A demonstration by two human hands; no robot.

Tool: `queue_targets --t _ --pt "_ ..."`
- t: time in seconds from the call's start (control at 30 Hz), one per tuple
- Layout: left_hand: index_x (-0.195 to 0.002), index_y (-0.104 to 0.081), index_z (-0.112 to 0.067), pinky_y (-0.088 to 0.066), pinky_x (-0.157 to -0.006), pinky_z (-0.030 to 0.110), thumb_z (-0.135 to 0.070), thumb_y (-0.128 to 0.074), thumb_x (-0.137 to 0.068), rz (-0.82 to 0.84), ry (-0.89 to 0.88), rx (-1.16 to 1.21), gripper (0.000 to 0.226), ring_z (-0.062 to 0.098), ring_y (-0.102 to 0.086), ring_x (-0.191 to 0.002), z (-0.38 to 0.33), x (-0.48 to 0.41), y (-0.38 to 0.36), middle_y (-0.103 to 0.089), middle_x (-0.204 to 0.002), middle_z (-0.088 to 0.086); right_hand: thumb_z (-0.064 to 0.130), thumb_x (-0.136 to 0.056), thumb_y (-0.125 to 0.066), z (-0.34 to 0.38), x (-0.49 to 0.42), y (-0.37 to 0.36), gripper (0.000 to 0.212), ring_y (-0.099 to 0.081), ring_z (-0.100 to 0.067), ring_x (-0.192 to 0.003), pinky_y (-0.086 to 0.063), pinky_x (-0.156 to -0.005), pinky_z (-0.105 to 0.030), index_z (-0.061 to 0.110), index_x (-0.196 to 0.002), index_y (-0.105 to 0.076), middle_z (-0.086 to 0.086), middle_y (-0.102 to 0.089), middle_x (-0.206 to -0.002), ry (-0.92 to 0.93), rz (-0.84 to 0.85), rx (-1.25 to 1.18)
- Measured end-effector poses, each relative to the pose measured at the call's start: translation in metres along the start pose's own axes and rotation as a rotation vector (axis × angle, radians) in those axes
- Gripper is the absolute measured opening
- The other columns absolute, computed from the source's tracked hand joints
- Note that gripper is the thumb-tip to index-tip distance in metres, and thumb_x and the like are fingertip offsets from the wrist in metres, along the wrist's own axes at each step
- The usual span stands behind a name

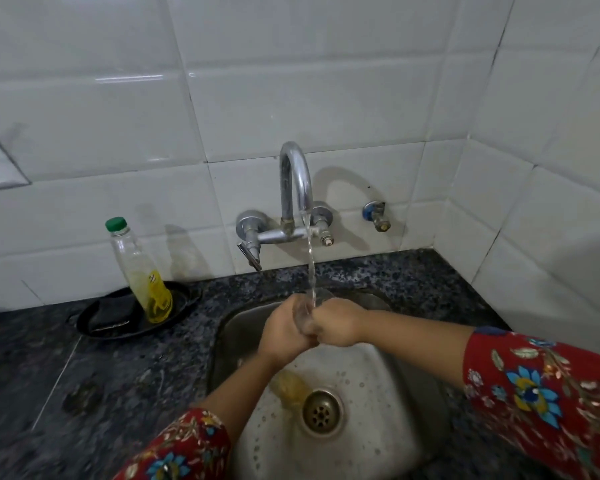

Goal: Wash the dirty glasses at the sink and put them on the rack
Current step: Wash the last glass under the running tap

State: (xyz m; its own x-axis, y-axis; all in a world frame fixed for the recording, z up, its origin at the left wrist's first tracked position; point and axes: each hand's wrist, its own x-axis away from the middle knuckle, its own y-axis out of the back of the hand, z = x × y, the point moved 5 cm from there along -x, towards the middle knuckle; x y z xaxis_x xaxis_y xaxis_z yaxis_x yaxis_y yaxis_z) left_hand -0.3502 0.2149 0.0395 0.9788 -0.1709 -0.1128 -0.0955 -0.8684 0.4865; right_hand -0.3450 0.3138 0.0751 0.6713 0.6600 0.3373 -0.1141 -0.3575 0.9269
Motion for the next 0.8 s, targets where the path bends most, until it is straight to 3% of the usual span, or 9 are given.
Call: queue_targets --t 0.07,0.13,0.2,0.27,0.4,0.57,0.63,0.73,0.8 --pt "-0.101 -0.059 -0.034 -0.054 -0.082 0.023 -0.027 -0.08 -0.067 -0.042 -0.016 -0.018 0.041 0.0 -0.064 -0.092 -0.001 -0.002 0.001 -0.068 -0.096 -0.015 0.017 -0.088 -0.052 -0.01 -0.004 0.002 0.018 -0.062 -0.029 -0.088 -0.045 -0.071 -0.032 0.008 -0.094 -0.067 -0.011 -0.066 -0.094 -0.037 0.023 -0.115" --pt "-0.111 -0.06 -0.031 -0.053 -0.091 0.028 -0.019 -0.083 -0.067 0.14 -0.031 0.026 0.051 0.005 -0.065 -0.101 0.003 -0.01 0.001 -0.069 -0.108 -0.01 0.017 -0.086 -0.058 -0.016 0.002 0.011 0.016 -0.063 -0.023 -0.086 -0.049 -0.072 -0.027 0.009 -0.094 -0.07 -0.007 -0.067 -0.09 -0.005 -0.046 -0.111" --pt "-0.117 -0.06 -0.021 -0.052 -0.096 0.033 -0.014 -0.085 -0.063 0.305 -0.024 -0.03 0.06 0.015 -0.064 -0.108 0.008 -0.016 0.001 -0.068 -0.114 -0.002 0.014 -0.075 -0.074 -0.013 0.008 0.018 0.011 -0.067 -0.02 -0.08 -0.053 -0.075 -0.023 0.013 -0.086 -0.074 -0.003 -0.07 -0.083 0.163 -0.187 0.056" --pt "-0.115 -0.061 -0.026 -0.052 -0.095 0.036 -0.022 -0.082 -0.059 0.255 -0.022 -0.081 0.061 0.012 -0.064 -0.106 0.008 -0.014 0.0 -0.067 -0.112 -0.006 0.01 -0.072 -0.076 -0.007 0.008 0.008 0.013 -0.067 -0.023 -0.086 -0.054 -0.079 -0.027 0.013 -0.085 -0.075 -0.004 -0.072 -0.087 0.182 -0.159 0.206" --pt "-0.097 -0.062 -0.035 -0.055 -0.084 0.03 -0.034 -0.08 -0.065 -0.004 0.005 0.009 0.037 -0.001 -0.065 -0.092 0.003 -0.004 -0.001 -0.07 -0.095 -0.014 0.014 -0.088 -0.053 0.002 -0.004 0.001 0.021 -0.059 -0.031 -0.101 -0.041 -0.072 -0.032 0.015 -0.104 -0.067 -0.01 -0.064 -0.11 0.052 0.049 0.074" --pt "-0.119 -0.058 -0.028 -0.05 -0.1 0.029 -0.017 -0.088 -0.061 0.279 -0.046 -0.033 0.067 -0.003 -0.061 -0.107 0.011 -0.012 0.004 -0.063 -0.113 -0.018 0.012 -0.071 -0.076 -0.009 0.005 0.01 0.014 -0.069 -0.017 -0.089 -0.052 -0.088 -0.028 0.02 -0.083 -0.077 0.005 -0.074 -0.086 0.233 -0.2 0.354" --pt "-0.117 -0.061 -0.024 -0.051 -0.097 0.029 -0.012 -0.085 -0.061 0.241 -0.045 0.001 0.062 0.0 -0.063 -0.104 0.01 -0.009 0.004 -0.067 -0.11 -0.016 0.012 -0.072 -0.074 -0.005 0.005 0.005 0.011 -0.068 -0.02 -0.088 -0.053 -0.083 -0.029 0.019 -0.081 -0.075 0.002 -0.073 -0.086 0.17 -0.14 0.244" --pt "-0.104 -0.062 -0.037 -0.055 -0.087 0.032 -0.025 -0.082 -0.061 0.081 -0.053 -0.025 0.049 -0.002 -0.066 -0.096 0.006 -0.001 0.003 -0.071 -0.1 -0.016 0.015 -0.087 -0.056 0.008 0.003 0.002 0.016 -0.061 -0.029 -0.096 -0.045 -0.074 -0.032 0.011 -0.098 -0.068 -0.01 -0.066 -0.103 0.025 0.054 0.011" --pt "-0.108 -0.061 -0.036 -0.054 -0.092 0.035 -0.022 -0.086 -0.061 0.107 -0.051 0.042 0.055 0.002 -0.065 -0.102 0.009 -0.002 0.005 -0.07 -0.107 -0.013 0.014 -0.089 -0.054 0.007 0.003 0.005 0.019 -0.06 -0.03 -0.097 -0.048 -0.077 -0.034 0.014 -0.102 -0.068 -0.01 -0.066 -0.105 0.075 0.002 -0.046"
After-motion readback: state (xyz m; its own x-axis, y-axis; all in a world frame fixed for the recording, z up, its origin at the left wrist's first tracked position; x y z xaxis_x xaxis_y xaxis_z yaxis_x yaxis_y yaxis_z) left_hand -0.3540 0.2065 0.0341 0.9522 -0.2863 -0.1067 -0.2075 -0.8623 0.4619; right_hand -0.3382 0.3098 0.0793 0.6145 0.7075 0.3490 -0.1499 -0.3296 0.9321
